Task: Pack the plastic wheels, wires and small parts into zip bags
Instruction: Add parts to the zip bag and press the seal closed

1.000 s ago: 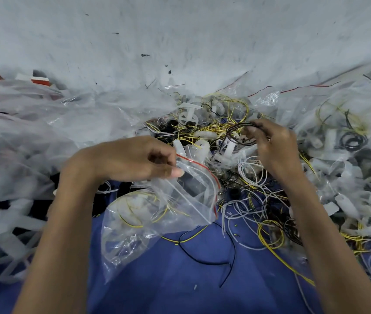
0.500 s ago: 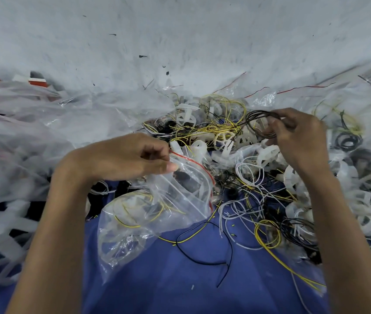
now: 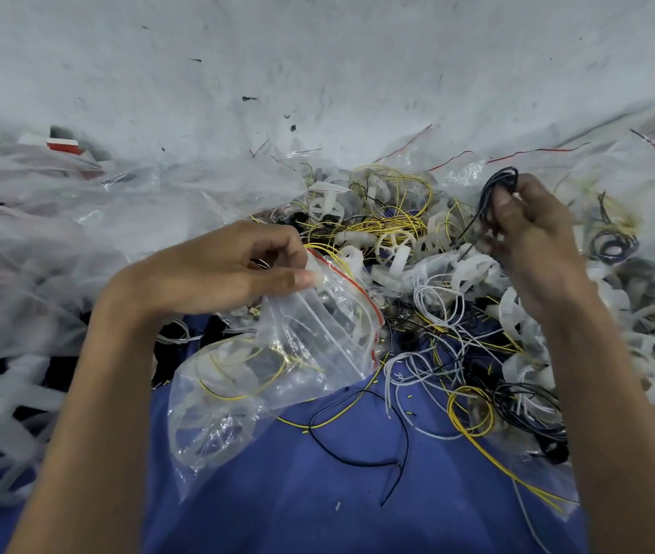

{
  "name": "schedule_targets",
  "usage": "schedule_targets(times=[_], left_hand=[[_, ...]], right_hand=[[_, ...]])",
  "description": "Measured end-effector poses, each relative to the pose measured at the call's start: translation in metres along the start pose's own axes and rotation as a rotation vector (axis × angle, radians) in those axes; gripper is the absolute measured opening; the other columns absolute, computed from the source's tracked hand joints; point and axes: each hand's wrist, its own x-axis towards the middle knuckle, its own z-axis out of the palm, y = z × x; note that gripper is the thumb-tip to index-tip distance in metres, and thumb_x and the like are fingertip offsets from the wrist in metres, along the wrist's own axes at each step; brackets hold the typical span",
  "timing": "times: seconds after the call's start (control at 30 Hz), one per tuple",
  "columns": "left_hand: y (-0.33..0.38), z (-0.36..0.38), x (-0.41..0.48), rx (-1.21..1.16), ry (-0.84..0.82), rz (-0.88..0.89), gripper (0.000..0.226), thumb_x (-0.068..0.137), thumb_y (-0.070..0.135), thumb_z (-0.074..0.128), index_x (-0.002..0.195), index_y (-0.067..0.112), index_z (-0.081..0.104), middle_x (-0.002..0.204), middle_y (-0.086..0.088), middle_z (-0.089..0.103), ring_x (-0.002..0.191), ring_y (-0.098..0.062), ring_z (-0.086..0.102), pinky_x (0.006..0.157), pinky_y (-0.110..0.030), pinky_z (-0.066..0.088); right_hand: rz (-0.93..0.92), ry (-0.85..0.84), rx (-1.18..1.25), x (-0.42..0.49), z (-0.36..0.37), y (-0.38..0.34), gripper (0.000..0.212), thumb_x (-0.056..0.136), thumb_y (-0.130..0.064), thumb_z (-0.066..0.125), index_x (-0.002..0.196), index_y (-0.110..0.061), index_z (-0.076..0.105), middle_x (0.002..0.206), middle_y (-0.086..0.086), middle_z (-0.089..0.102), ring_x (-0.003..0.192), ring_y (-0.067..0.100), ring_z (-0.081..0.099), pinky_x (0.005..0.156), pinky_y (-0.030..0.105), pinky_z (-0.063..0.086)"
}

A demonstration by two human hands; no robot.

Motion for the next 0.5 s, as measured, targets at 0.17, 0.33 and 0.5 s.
schedule_targets(times=[0.17,0.33,0.5], left_hand=[[0.007,0.005,0.006,0.007,0.208,0.037,0.019,0.083,0.034,0.059,0.071,0.019,0.056,0.058,0.011,0.048,0.056,-0.007,0.041,0.055,-0.019,0.033],[0.012,0.025,0.024,0.094,0.464,0.033,0.022,0.088,0.025,0.063,0.068,0.019,0.053,0.039,0.021,0.045,0.036,0.0,0.037,0.042,-0.008,0.025],[0.0,0.018,0.021,-0.039,0.333,-0.001,0.029,0.083,0.045,0.055,0.105,0.026,0.054,0.098,0.017,0.061,0.066,0.004,0.065,0.065,-0.007,0.044]], right_hand=[[0.182,-0.602,0.086,-0.01,0.007,-0.007,0.022,0.085,-0.032,0.061,0.089,-0.011,0.062,0.046,-0.008,0.036,0.039,0.006,0.029,0.039,0.013,0.027],[0.26,-1.142,-0.405,-0.026,0.048,-0.011,0.024,0.092,-0.026,0.056,0.077,-0.04,0.068,0.059,-0.014,0.06,0.055,-0.001,0.055,0.055,0.015,0.047],[0.001,-1.042,-0.749,-0.024,0.05,-0.004,0.04,0.089,-0.017,0.062,0.057,-0.039,0.055,0.057,-0.02,0.059,0.057,-0.004,0.056,0.059,0.013,0.042]])
